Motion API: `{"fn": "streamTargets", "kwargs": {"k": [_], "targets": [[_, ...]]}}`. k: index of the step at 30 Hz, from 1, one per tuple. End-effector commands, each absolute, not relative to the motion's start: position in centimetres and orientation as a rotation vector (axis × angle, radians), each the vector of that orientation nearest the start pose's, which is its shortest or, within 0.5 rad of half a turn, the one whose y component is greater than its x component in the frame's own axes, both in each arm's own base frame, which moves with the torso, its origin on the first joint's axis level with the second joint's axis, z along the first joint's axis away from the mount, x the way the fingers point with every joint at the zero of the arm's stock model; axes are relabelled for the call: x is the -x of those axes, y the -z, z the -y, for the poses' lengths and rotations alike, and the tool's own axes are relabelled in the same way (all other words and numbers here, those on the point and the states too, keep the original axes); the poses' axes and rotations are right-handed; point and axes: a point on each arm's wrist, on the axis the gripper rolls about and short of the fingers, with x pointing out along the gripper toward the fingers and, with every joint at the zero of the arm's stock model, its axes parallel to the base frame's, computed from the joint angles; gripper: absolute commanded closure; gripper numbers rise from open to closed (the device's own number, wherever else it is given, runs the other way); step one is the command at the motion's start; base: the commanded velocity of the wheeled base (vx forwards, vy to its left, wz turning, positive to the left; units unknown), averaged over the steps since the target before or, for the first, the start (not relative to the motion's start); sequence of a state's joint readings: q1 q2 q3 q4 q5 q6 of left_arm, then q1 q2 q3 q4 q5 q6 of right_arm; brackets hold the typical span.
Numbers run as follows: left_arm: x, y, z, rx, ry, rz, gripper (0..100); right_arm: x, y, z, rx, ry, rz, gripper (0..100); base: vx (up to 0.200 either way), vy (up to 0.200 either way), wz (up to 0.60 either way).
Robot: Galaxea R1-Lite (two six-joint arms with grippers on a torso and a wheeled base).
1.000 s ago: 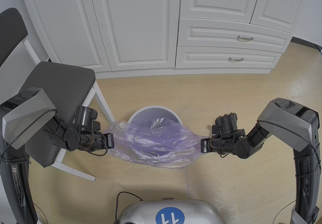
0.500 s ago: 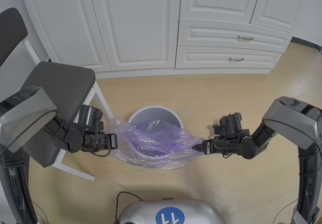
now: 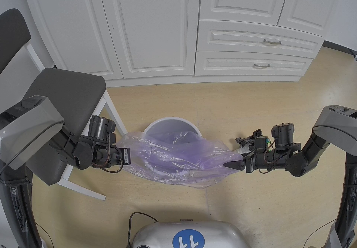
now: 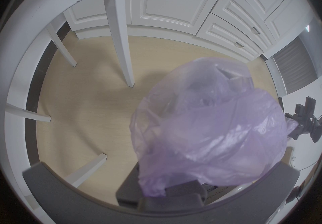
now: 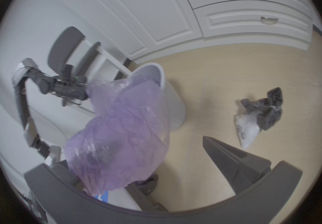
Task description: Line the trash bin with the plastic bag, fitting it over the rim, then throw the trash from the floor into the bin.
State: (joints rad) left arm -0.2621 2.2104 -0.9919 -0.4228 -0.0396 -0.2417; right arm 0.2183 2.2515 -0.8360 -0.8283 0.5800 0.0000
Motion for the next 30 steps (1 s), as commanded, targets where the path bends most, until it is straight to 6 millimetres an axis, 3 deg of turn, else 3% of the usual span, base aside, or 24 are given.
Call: {"fn": "streamTargets", "kwargs": {"k": [1, 4, 9, 20, 25, 30], "targets": [[-37.5, -1.6, 9.9, 0.101, 0.116, -0.830, 100, -35.2, 1.6, -6.4, -0.177, -0.932, -0.564, 0, 0.000, 0.000, 0.00], [-37.9, -1.2, 9.9, 0.063, 0.068, -0.821, 100, -34.6, 3.2, -5.6, -0.196, -1.025, -0.496, 0, 0.000, 0.000, 0.00], [-38.1, -1.0, 9.4, 0.040, 0.063, -0.823, 100, -34.1, 4.2, -4.7, -0.232, -1.127, -0.412, 0, 0.000, 0.000, 0.00], [-38.4, -1.2, 8.8, 0.048, 0.048, -0.814, 100, -34.2, 4.0, -3.8, -0.330, -1.124, -0.396, 0, 0.000, 0.000, 0.00], [-38.0, -2.3, 8.8, 0.055, 0.061, -0.794, 100, -35.0, 2.4, -5.4, -0.296, -1.094, -0.349, 0, 0.000, 0.000, 0.00], [-37.4, -3.3, 9.0, 0.057, 0.074, -0.779, 100, -35.0, 0.4, -10.4, -0.220, -0.892, -0.269, 0, 0.000, 0.000, 0.00]]}}
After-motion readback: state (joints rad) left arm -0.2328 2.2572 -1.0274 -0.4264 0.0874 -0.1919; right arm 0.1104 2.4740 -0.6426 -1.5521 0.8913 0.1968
